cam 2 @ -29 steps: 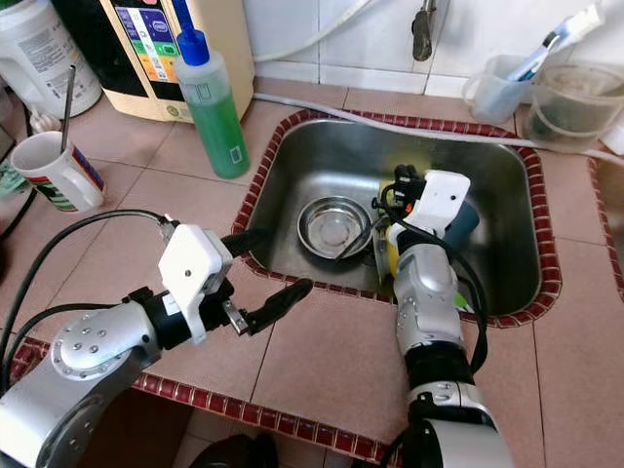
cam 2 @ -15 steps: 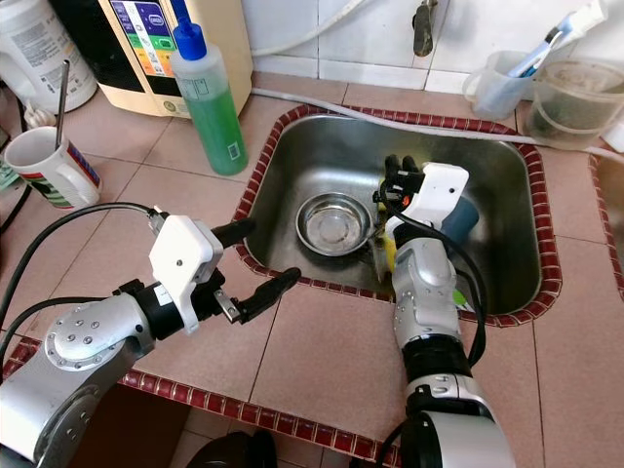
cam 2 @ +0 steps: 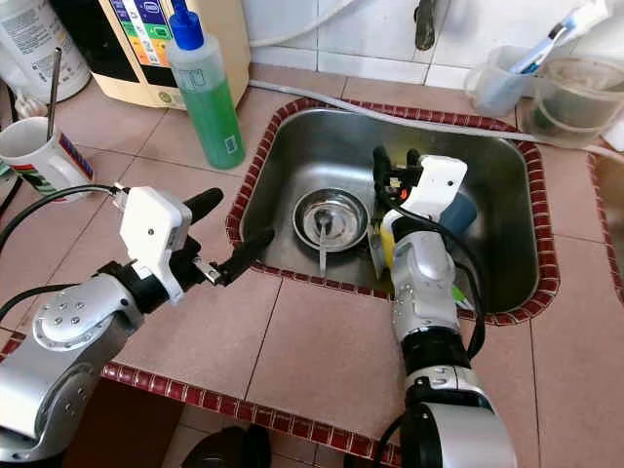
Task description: Kitchen organization
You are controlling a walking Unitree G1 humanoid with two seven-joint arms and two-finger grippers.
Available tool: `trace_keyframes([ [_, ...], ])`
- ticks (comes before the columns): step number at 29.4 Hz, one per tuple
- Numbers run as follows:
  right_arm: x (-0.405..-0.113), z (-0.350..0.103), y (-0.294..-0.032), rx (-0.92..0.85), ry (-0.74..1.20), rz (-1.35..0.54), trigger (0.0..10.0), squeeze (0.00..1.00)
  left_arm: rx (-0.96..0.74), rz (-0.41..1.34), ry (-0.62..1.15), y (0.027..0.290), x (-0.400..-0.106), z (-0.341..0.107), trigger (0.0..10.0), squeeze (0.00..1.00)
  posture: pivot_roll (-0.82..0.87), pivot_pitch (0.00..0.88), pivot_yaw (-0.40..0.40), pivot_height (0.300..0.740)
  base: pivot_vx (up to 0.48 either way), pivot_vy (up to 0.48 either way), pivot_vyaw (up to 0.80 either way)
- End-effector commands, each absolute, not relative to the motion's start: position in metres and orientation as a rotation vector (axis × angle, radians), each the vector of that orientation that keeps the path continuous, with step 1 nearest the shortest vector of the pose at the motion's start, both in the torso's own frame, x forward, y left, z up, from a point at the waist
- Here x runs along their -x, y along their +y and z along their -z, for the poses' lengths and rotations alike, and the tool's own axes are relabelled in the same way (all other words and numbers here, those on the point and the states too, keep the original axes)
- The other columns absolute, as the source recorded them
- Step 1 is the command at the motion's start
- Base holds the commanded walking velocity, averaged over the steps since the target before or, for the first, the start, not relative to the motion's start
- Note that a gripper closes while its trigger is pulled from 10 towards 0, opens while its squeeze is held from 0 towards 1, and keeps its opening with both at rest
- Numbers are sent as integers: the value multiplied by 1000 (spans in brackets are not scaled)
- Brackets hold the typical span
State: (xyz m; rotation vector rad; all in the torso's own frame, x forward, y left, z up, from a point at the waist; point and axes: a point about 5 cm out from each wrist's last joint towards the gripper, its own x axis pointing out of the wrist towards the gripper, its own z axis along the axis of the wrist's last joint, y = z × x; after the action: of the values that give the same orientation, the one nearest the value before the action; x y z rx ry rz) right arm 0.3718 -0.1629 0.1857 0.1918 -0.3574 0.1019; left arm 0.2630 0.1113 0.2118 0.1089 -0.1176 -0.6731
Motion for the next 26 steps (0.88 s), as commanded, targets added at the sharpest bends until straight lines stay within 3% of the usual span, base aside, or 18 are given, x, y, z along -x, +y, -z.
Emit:
trace_keyframes([
  [1, -368, -190, -164, -173, -388, -111, 10000, 1000, -101, 626, -124, 116, -268, -212, 10000, 0, 127, 181, 21, 731, 0, 0, 0],
  [13, -349, -177, -177, -128, -388, -54, 10000, 1000, -125, 421, -143, 123, -295, -206, 10000, 0, 88, 57, -17, 731, 0, 0, 0],
  [15, -345, -176, -175, -127, -386, -47, 10000, 1000, -118, 404, -129, 123, -301, -199, 10000, 0, 66, 3, -18, 731, 0, 0, 0],
  [26, -332, -170, -153, -137, -377, -82, 10000, 1000, -4, 398, -141, 123, -322, -190, 10000, 0, 33, 0, -30, 731, 0, 0, 0],
])
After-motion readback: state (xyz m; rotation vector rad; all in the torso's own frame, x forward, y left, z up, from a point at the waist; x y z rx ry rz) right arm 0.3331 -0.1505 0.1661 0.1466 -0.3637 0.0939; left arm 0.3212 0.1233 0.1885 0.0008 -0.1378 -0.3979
